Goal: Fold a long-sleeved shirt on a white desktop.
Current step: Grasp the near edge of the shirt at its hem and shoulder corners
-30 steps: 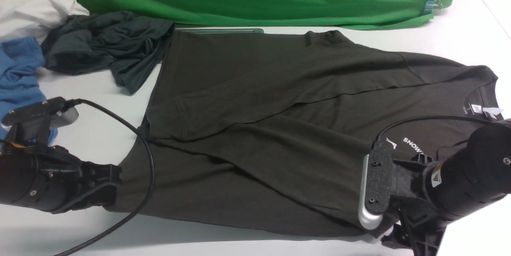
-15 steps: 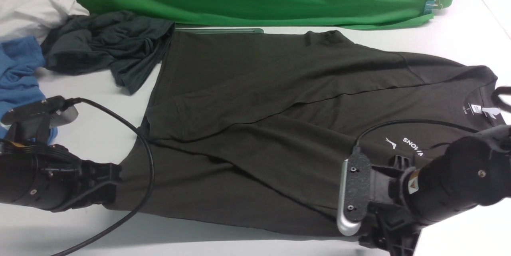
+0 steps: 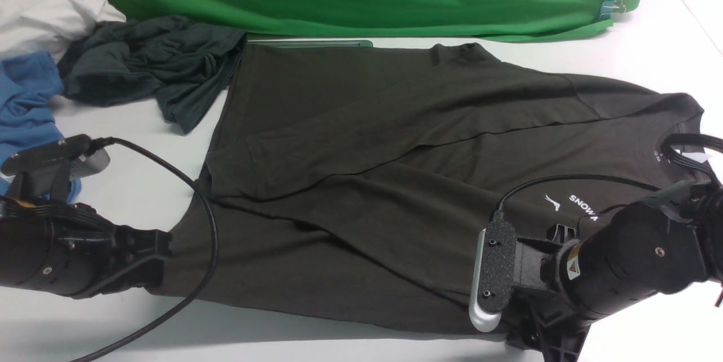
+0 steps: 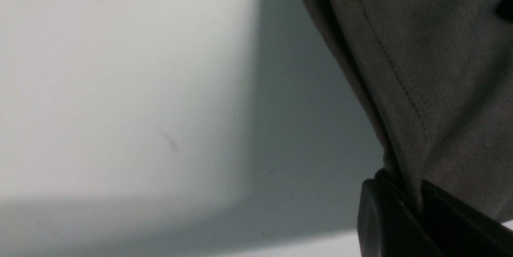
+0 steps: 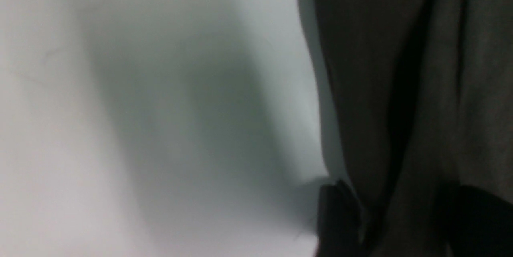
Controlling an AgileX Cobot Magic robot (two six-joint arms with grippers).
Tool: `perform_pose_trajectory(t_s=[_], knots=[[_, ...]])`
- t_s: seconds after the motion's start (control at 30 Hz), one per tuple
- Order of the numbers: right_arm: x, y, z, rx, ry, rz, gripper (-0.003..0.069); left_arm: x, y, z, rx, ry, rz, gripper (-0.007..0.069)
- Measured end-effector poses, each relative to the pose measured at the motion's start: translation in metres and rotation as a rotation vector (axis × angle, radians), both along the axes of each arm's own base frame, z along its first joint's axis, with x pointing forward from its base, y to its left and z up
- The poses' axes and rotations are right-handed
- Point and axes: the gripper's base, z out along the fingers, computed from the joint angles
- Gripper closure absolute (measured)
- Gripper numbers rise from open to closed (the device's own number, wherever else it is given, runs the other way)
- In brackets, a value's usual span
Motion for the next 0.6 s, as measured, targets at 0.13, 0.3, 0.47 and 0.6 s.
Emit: perform_pose_trajectory(t_s=[0.13, 0.3, 0.47, 0.6], knots=[[0.002, 0.002, -0.003, 0.007, 0.021, -0.051, 0.0504, 0.0, 0.0, 0.0, 0.001, -0.002, 0.001, 0.0587], [0.004, 0.003, 0.0, 0.002, 0.021, -0.053, 0.0613, 0.0, 0.0, 0.0, 0.001, -0.005, 0.002, 0.0587], [0.001, 0.003, 0.008, -0.054, 0.12, -0.04, 0.0622, 0.0, 0.0, 0.0, 0.002, -0.009, -0.009, 0.0587], [-0.004, 0.0, 0.023, -0.071, 0.166, -0.061, 0.0622, -0.001, -0.001, 0.0, -0.006, 0.005, -0.022, 0.0587]])
